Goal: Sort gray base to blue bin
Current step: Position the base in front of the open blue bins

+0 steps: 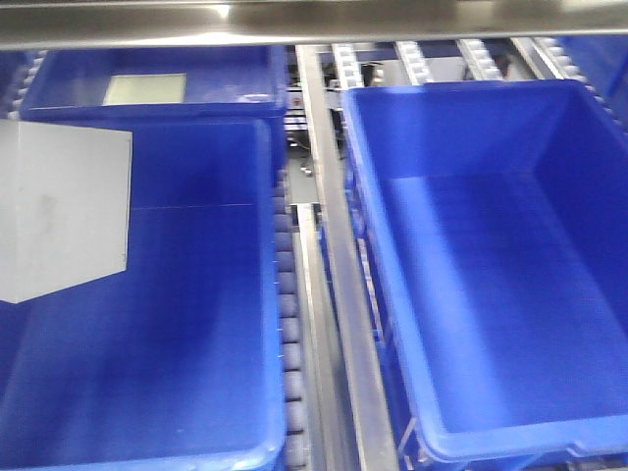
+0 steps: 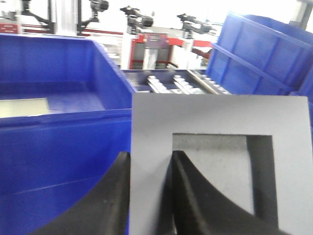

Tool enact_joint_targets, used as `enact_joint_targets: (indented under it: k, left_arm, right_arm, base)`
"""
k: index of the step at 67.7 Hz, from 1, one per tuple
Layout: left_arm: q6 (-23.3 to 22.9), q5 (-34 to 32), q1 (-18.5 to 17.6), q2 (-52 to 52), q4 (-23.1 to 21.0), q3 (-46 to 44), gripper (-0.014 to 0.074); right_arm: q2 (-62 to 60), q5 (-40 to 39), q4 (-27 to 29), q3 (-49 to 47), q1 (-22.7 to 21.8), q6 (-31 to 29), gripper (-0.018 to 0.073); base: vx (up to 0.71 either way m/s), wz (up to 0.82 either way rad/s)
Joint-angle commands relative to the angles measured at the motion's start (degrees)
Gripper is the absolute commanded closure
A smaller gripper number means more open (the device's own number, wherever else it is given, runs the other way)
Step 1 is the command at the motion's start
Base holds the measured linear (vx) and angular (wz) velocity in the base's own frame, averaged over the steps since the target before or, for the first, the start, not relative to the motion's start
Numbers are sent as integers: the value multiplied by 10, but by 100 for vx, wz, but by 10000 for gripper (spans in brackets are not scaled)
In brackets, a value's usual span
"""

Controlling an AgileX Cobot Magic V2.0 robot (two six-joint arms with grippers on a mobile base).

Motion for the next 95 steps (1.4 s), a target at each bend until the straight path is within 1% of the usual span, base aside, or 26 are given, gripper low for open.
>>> enact_joint_targets:
  k: [1,36,95]
  left_arm:
    - [-7,-64,1,0,-2,-22,593]
    - [-7,-64,1,0,-2,-22,593]
    - [-7,-64,1,0,-2,-22,593]
  right_arm:
    - [-5,-43,-5,1,-3,-7,564]
    - [-5,-43,-5,1,-3,-7,564]
    - [-5,-43,-5,1,-3,-7,564]
  base:
    - [-2,25]
    - [-2,17]
    - [0,-2]
